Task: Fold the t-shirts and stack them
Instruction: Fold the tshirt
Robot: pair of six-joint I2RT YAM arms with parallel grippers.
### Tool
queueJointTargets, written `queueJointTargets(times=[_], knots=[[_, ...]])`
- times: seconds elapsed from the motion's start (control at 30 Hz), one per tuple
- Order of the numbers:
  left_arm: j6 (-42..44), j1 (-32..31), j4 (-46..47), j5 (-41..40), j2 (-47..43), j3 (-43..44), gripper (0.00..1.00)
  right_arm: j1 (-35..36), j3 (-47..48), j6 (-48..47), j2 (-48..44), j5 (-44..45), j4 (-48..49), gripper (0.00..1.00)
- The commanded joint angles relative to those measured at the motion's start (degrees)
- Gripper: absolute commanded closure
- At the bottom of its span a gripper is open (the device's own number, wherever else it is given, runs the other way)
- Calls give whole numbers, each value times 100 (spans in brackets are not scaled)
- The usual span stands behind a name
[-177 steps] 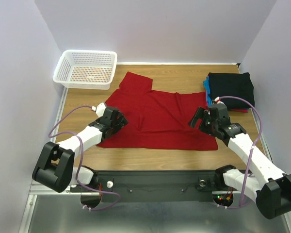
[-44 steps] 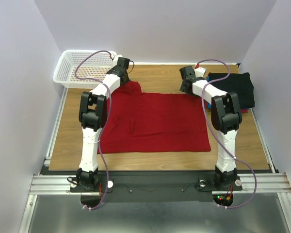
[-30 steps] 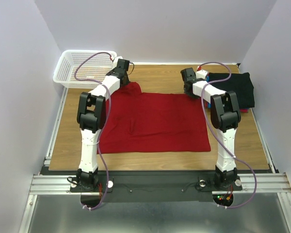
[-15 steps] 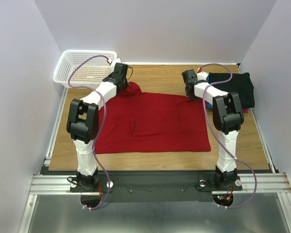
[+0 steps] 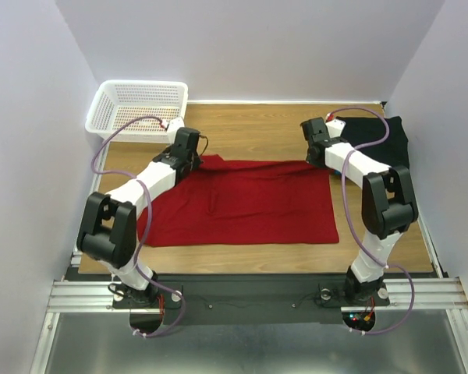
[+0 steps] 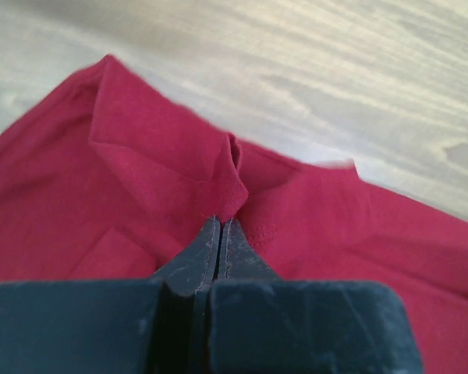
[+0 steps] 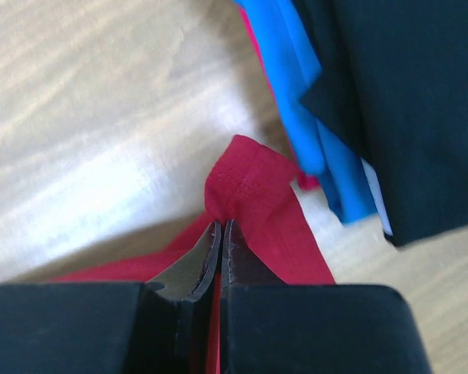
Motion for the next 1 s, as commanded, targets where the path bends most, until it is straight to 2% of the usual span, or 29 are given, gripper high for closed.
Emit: queueJointTargets(times=[0.0, 0.33, 0.97], knots=[[-320, -46, 152, -325, -702, -493, 100, 51, -193, -56, -417, 10, 178, 100], [-663, -81, -208, -405, -2345, -1680, 100, 200, -676, -118, -918, -464, 240, 99], [-1270, -485, -1122, -536, -3788, -2884, 100, 218, -1731, -30, -1902, -754, 249, 100]])
